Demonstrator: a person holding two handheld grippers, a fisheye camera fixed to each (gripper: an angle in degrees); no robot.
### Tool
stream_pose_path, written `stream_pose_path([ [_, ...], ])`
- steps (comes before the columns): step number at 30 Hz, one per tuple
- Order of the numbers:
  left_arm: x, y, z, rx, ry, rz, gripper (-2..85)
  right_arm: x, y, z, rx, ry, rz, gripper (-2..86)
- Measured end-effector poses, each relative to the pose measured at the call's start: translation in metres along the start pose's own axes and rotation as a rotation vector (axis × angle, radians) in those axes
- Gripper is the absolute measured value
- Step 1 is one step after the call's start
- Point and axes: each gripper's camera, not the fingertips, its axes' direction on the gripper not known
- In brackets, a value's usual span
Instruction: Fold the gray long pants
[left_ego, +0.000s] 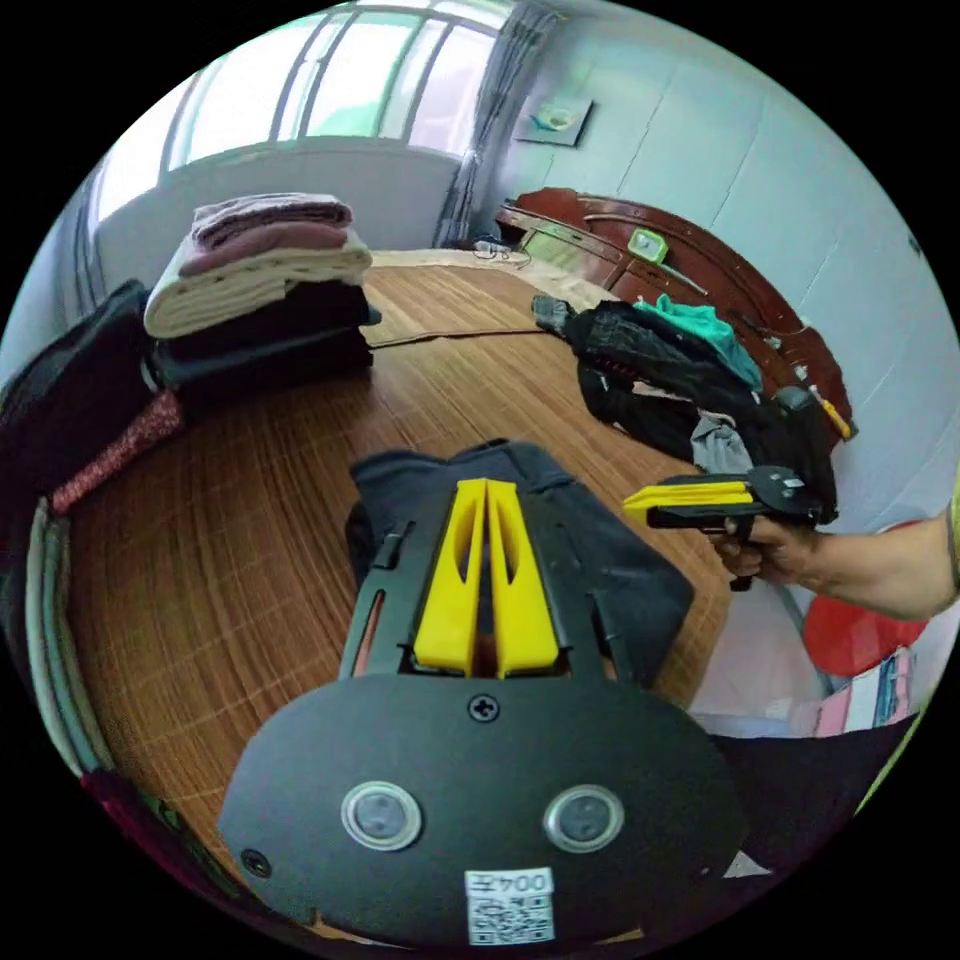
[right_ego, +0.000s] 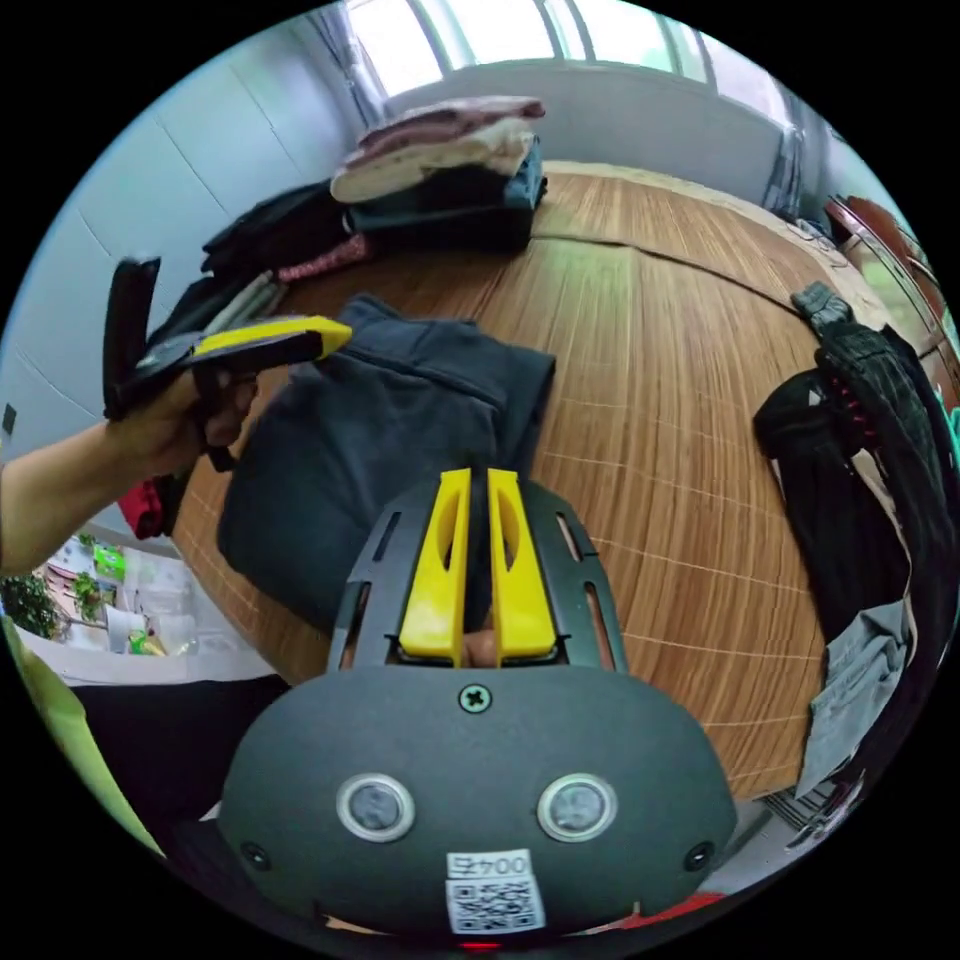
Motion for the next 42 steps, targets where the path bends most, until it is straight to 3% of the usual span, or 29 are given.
stream_pose_path([
  [1, 0.0, 0.002, 0.037, -0.094, -0.023, 0.029, 0.1, -0.001, 0.0, 0.023, -0.076, 0.011, -0.032, 3.4],
  [3, -0.005, 0.016, 0.055, -0.045, -0.017, 0.027, 0.1, -0.003, 0.011, 0.029, 0.012, 0.044, -0.077, 2.8],
  [6, -0.002, 0.013, 0.046, -0.066, -0.003, -0.004, 0.1, 0.008, 0.003, 0.012, -0.048, 0.017, -0.049, 1.9],
  [10, 0.017, 0.015, 0.008, 0.003, -0.005, -0.048, 0.1, 0.033, -0.013, -0.026, 0.112, -0.097, 0.062, 4.0],
  [15, 0.065, 0.046, 0.026, -0.059, -0.075, 0.122, 0.0, 0.065, -0.068, -0.014, 0.016, -0.143, 0.074, 6.6],
  [17, 0.06, 0.052, 0.024, -0.037, -0.051, 0.058, 0.0, 0.088, -0.07, 0.003, -0.08, -0.287, 0.184, 7.1],
  [20, 0.058, 0.06, 0.032, -0.034, -0.047, 0.069, 0.0, 0.108, -0.045, 0.016, -0.063, -0.596, 0.365, 8.5],
  [21, 0.057, 0.064, 0.037, -0.034, -0.046, 0.076, 0.0, 0.107, -0.04, 0.017, -0.048, -0.616, 0.381, 8.3],
  [24, 0.048, 0.071, 0.045, -0.018, -0.005, 0.047, 0.1, 0.075, -0.022, -0.007, 0.069, -0.383, 0.301, 3.3],
  [26, 0.048, 0.072, 0.047, -0.016, -0.011, 0.051, 0.1, 0.018, -0.012, -0.041, 0.192, -0.251, 0.113, 1.9],
  [32, 0.046, 0.075, 0.05, -0.007, -0.001, 0.037, 0.1, -0.097, 0.012, -0.05, 0.169, -0.057, -0.359, 0.6],
  [36, 0.045, 0.074, 0.052, -0.007, -0.003, 0.04, 0.1, -0.082, 0.001, -0.054, 0.207, 0.018, -0.349, 0.4],
  [38, 0.044, 0.074, 0.052, -0.004, -0.001, 0.035, 0.1, -0.06, -0.015, -0.047, 0.161, 0.235, -0.284, 0.0],
  [40, 0.041, 0.073, 0.052, 0.0, 0.006, 0.024, 0.2, -0.027, -0.026, -0.035, 0.103, 0.226, -0.137, -0.3],
  [42, 0.038, 0.072, 0.051, 0.004, 0.016, 0.015, 0.2, -0.008, -0.033, -0.032, 0.067, 0.075, -0.114, -0.2],
])
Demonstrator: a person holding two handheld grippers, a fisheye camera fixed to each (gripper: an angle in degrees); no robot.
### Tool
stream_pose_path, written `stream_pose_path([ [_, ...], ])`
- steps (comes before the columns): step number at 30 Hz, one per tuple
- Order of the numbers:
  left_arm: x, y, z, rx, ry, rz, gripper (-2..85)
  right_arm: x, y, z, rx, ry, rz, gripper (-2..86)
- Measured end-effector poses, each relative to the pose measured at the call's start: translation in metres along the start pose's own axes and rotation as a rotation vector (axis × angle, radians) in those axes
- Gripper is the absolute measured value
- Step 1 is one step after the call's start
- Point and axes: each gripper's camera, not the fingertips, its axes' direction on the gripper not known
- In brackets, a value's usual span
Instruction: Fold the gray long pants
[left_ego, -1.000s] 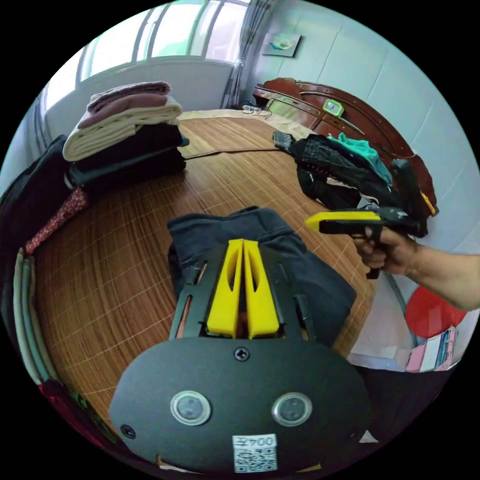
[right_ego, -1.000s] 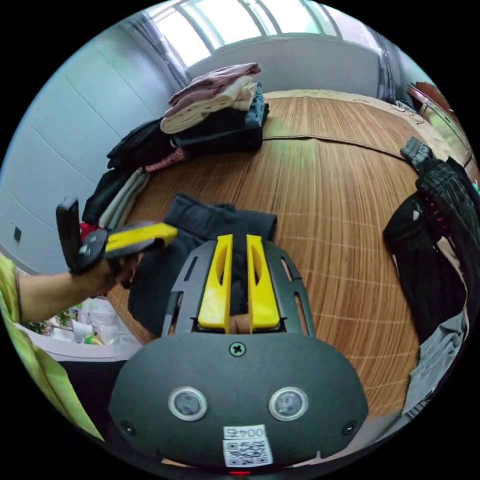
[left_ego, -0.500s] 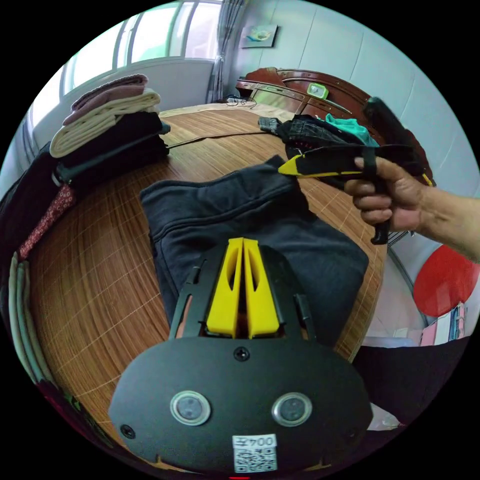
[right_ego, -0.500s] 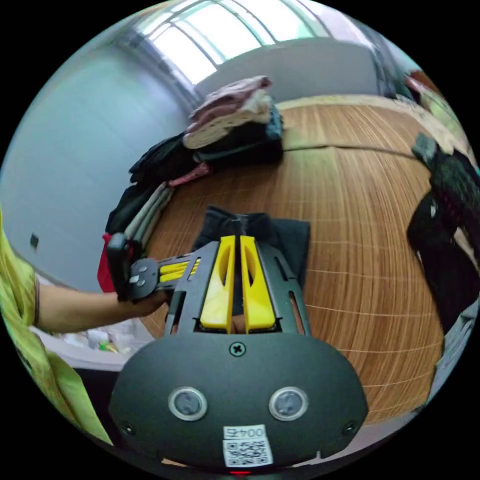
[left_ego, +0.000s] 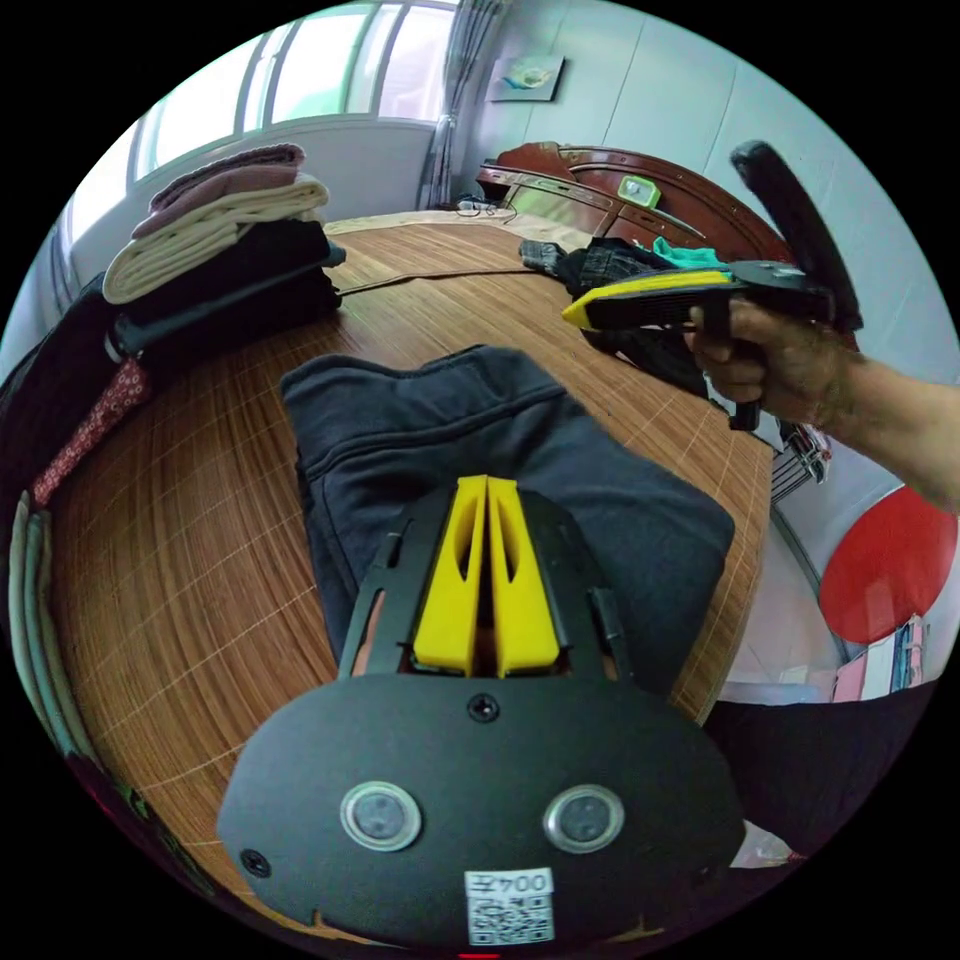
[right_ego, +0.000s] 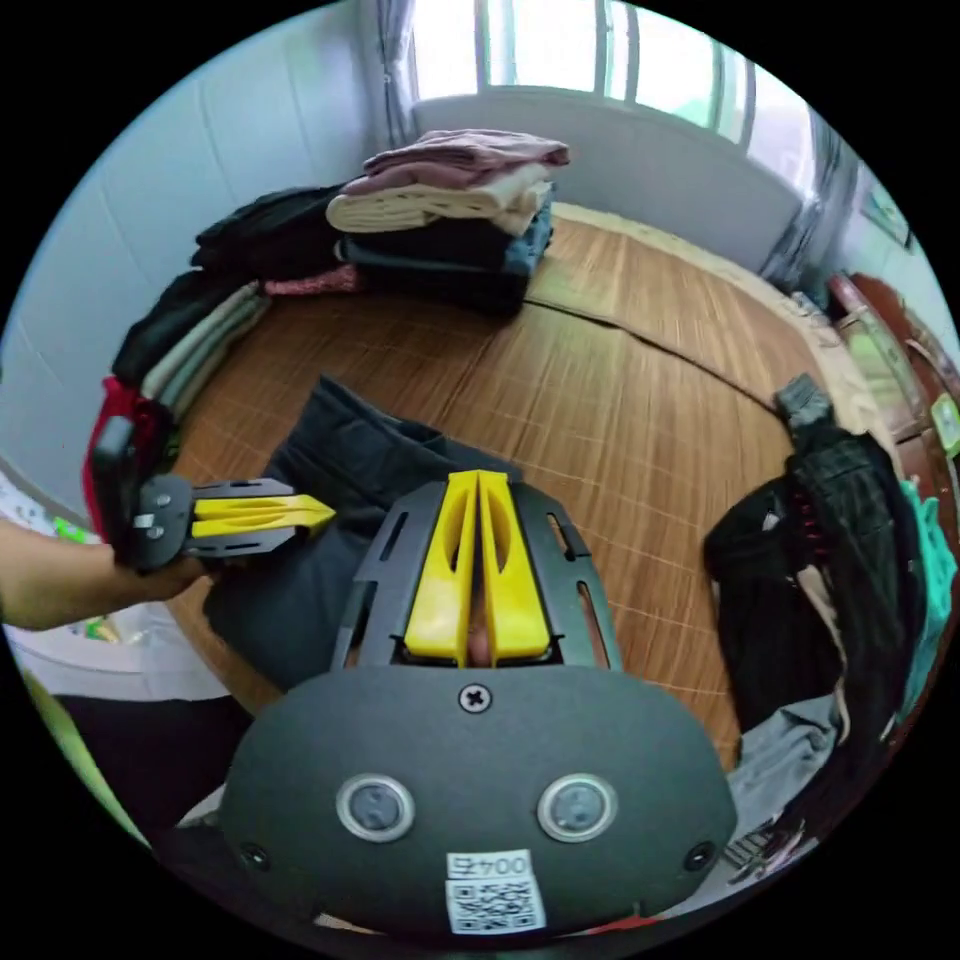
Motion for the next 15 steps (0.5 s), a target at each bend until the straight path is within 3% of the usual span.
stream_pose_path([
  [2, -0.004, 0.0, -0.001, 0.008, 0.014, -0.018, 0.2, 0.006, -0.007, 0.002, -0.028, -0.154, -0.009, 0.5],
  [4, -0.007, -0.003, -0.002, 0.011, 0.017, -0.022, 0.3, 0.011, -0.011, 0.006, -0.046, -0.115, 0.05, 1.2],
  [8, -0.008, -0.018, -0.008, -0.021, 0.001, -0.038, 0.2, 0.007, -0.007, -0.006, 0.118, -0.288, 0.076, -0.3],
  [12, -0.02, -0.052, -0.042, 0.075, -0.058, -0.116, 0.1, -0.021, -0.009, 0.04, -0.087, -0.22, 0.002, -0.5],
  [15, -0.047, -0.06, 0.0, -0.073, -0.113, -0.137, 0.1, -0.018, -0.006, 0.069, -0.085, -0.267, 0.039, -0.5],
])
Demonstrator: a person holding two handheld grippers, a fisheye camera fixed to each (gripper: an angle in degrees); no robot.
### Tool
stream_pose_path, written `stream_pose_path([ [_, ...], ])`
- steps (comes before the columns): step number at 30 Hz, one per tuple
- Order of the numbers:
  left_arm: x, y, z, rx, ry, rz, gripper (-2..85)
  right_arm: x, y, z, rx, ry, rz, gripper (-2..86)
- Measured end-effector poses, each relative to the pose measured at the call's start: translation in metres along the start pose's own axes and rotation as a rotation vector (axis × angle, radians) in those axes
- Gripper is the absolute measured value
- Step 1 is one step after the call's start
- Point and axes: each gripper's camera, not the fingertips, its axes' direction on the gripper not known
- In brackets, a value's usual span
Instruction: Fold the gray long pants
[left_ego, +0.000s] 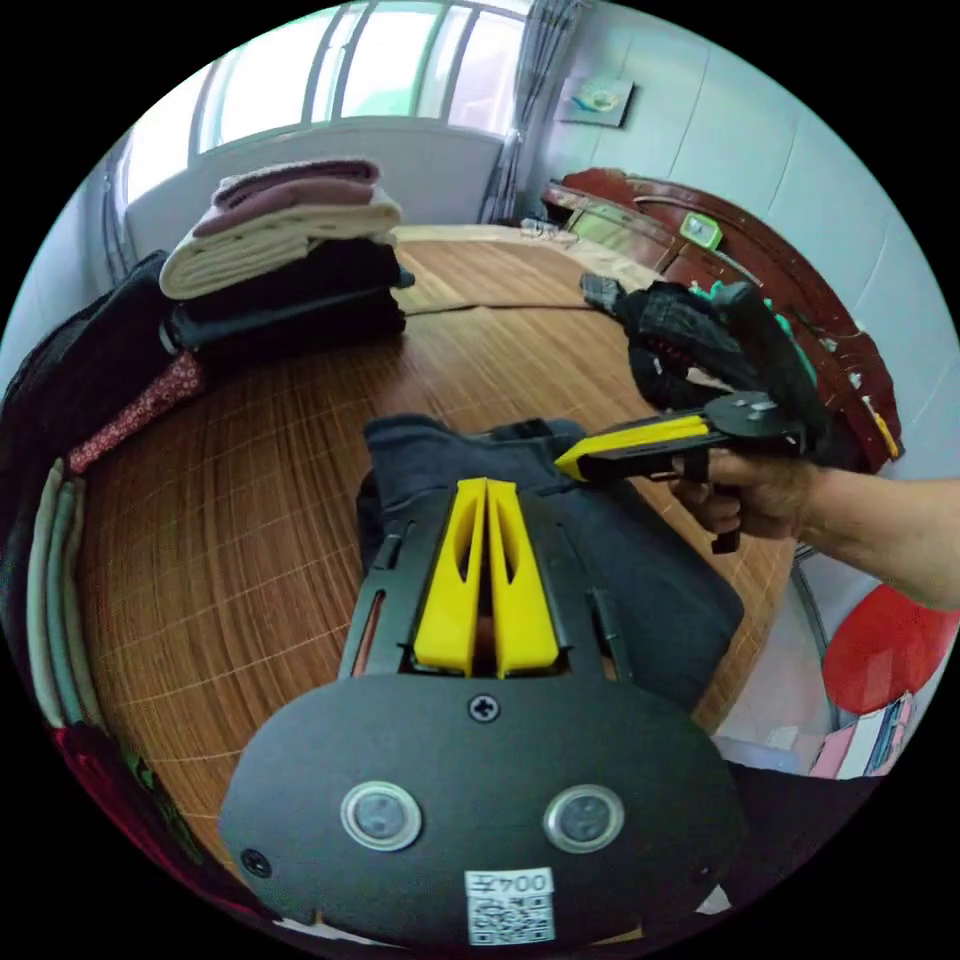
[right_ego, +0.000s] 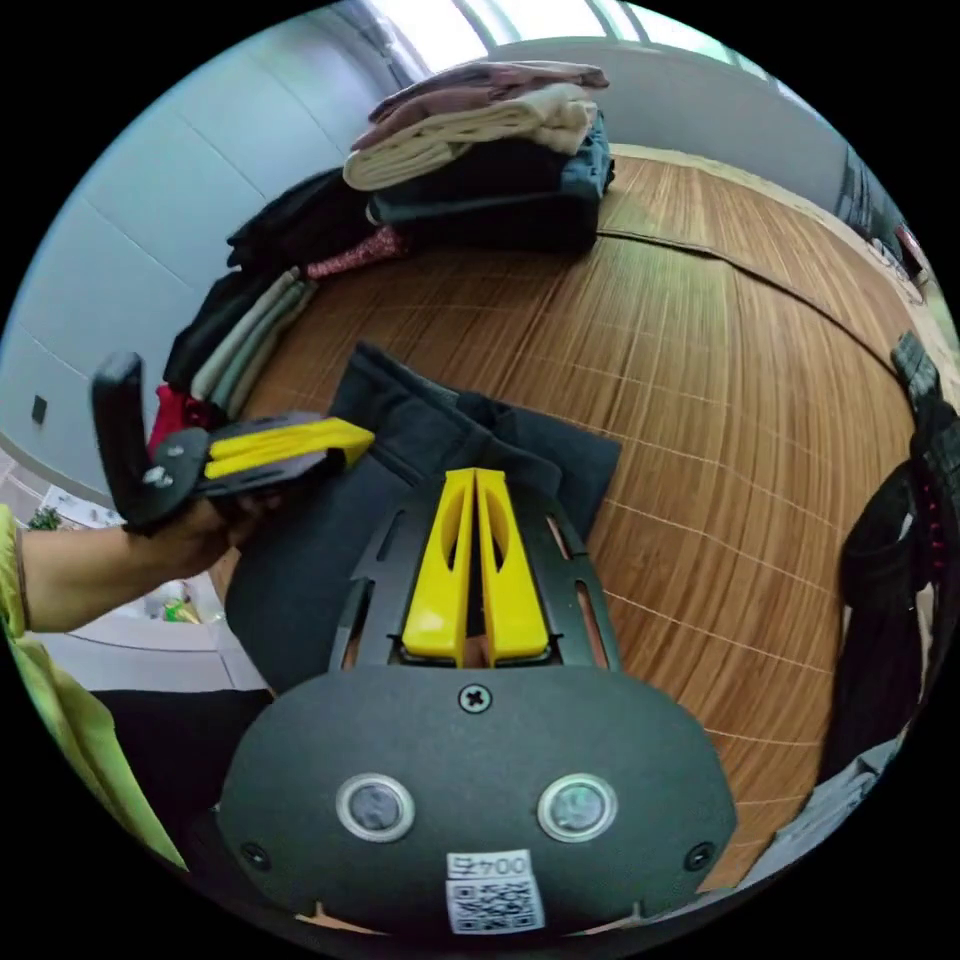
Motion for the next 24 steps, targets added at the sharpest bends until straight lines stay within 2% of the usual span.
stream_pose_path([
  [2, -0.013, -0.001, 0.005, 0.037, 0.04, -0.012, 0.1, 0.008, -0.003, -0.002, 0.002, -0.089, 0.091, -0.4],
  [5, -0.031, -0.017, -0.016, -0.002, 0.127, -0.046, 0.2, -0.005, 0.015, -0.04, 0.113, -0.062, 0.149, 0.7],
  [8, -0.058, -0.004, -0.072, 0.092, 0.212, -0.12, 0.2, -0.024, 0.062, -0.07, 0.16, -0.154, 0.199, 5.2],
  [11, -0.073, 0.033, -0.109, 0.032, 0.273, -0.111, 0.3, -0.052, 0.112, -0.078, 0.111, -0.135, 0.215, 11.5],
  [13, -0.07, 0.07, -0.125, -0.07, 0.302, -0.036, 0.6, -0.067, 0.134, -0.072, 0.051, -0.132, 0.222, 13.3],
  [16, -0.059, 0.101, -0.128, -0.206, 0.306, 0.079, 1.6, -0.091, 0.146, -0.052, -0.048, -0.097, 0.197, 12.3],
  [20, -0.047, 0.09, -0.125, -0.202, 0.253, 0.198, 4.1, -0.11, 0.121, -0.022, -0.149, -0.004, 0.166, 5.3],
  [22, -0.049, 0.079, -0.099, -0.279, 0.167, 0.271, 3.6, -0.115, 0.112, -0.013, -0.187, -0.024, 0.192, 5.2],
  [24, -0.06, 0.073, -0.093, -0.288, 0.21, 0.232, 3.2, -0.129, 0.106, -0.017, -0.195, -0.021, 0.228, 6.3],
])
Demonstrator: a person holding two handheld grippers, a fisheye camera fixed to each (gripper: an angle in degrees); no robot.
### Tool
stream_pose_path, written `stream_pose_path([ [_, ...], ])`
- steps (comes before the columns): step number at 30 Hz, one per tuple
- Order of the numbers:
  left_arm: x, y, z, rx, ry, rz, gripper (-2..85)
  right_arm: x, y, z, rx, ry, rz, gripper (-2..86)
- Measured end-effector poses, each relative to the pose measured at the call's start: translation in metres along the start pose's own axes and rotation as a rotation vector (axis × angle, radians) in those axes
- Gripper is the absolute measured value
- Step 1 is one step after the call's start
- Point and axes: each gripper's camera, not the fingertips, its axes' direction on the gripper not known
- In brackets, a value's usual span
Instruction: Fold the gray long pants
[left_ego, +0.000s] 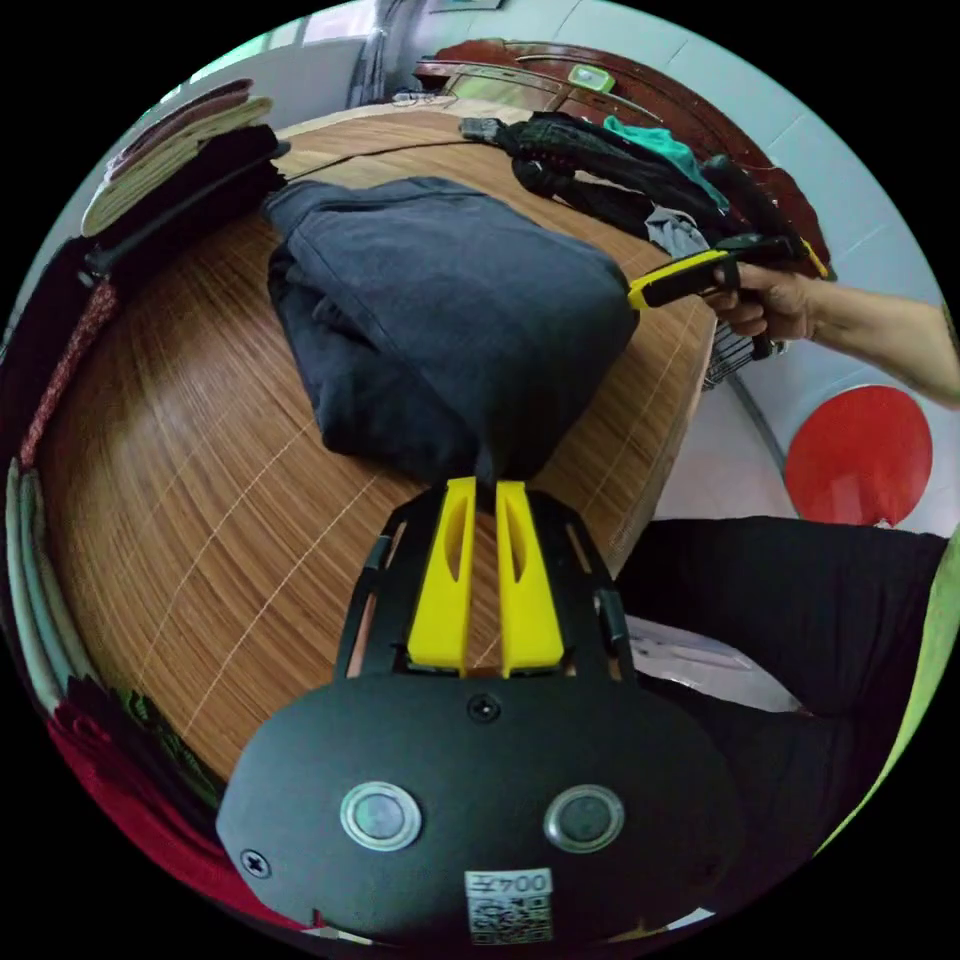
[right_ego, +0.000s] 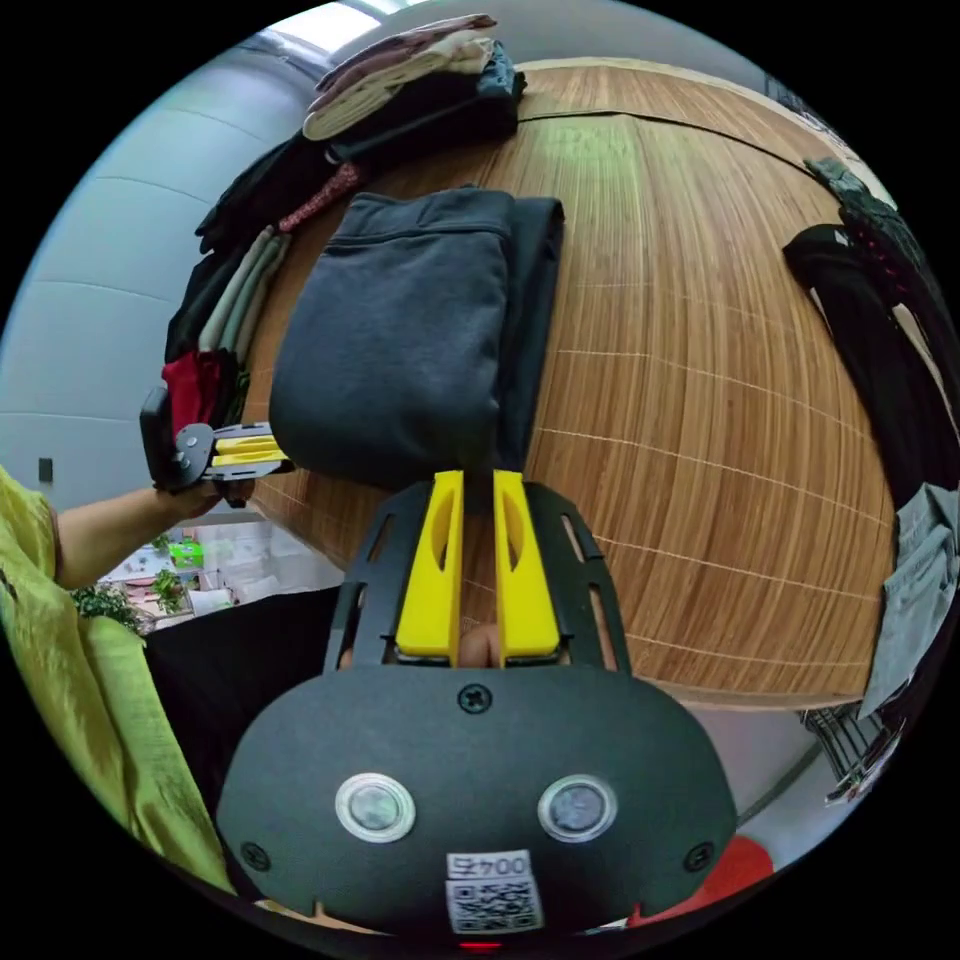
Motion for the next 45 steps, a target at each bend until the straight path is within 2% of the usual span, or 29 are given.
stream_pose_path([
  [3, -0.015, -0.004, -0.029, 0.016, 0.028, -0.044, 2.5, -0.054, 0.011, -0.024, 0.104, 0.129, -0.016, 8.5],
  [6, -0.029, 0.005, -0.056, 0.018, 0.067, -0.085, 1.6, -0.137, 0.022, -0.029, 0.181, 0.245, -0.202, 12.3],
  [9, -0.054, 0.016, -0.071, -0.011, 0.088, -0.169, 0.9, -0.233, 0.025, 0.01, 0.136, 0.445, -0.539, 16.6],
  [11, -0.073, 0.022, -0.078, -0.01, 0.113, -0.244, 1.0, -0.292, 0.033, 0.054, 0.162, 0.719, -0.825, 17.0],
  [13, -0.101, 0.029, -0.084, -0.008, 0.202, -0.368, 1.5, -0.316, 0.035, 0.08, 0.176, 0.802, -0.958, 17.6],
  [16, -0.136, 0.038, -0.091, 0.041, 0.344, -0.513, 3.9, -0.33, 0.028, 0.123, 0.046, 0.864, -1.011, 21.2],
  [18, -0.152, 0.041, -0.097, 0.089, 0.41, -0.562, 6.5, -0.334, 0.03, 0.146, 0.052, 0.968, -1.045, 22.0],
  [21, -0.168, 0.038, -0.109, 0.126, 0.435, -0.559, 10.5, -0.342, 0.032, 0.166, 0.136, 1.131, -1.023, 17.6],
  [24, -0.177, 0.029, -0.121, 0.151, 0.44, -0.502, 14.9, -0.346, 0.012, 0.142, 0.132, 0.985, -0.901, 12.7],
  [26, -0.184, 0.022, -0.123, 0.158, 0.486, -0.49, 18.3, -0.337, -0.006, 0.11, 0.135, 0.79, -0.77, 11.4],
  [28, -0.2, 0.011, -0.125, 0.203, 0.603, -0.501, 23.2, -0.325, -0.015, 0.091, 0.143, 0.687, -0.734, 11.1],
  [31, -0.225, -0.008, -0.122, 0.306, 0.782, -0.555, 26.8, -0.309, -0.024, 0.075, 0.164, 0.623, -0.742, 11.0],
  [35, -0.251, -0.043, -0.114, 0.338, 0.88, -0.565, 31.4, -0.292, -0.034, 0.071, 0.161, 0.603, -0.795, 10.9],
  [37, -0.265, -0.063, -0.113, 0.38, 0.998, -0.584, 34.8, -0.285, -0.038, 0.072, 0.161, 0.609, -0.814, 10.9],
  [41, -0.268, -0.093, -0.118, 0.302, 0.933, -0.54, 36.7, -0.267, -0.047, 0.082, 0.145, 0.636, -0.852, 12.1],
  [45, -0.268, -0.102, -0.126, 0.212, 0.704, -0.557, 26.4, -0.242, -0.043, 0.076, 0.155, 0.645, -0.885, 13.2],
])
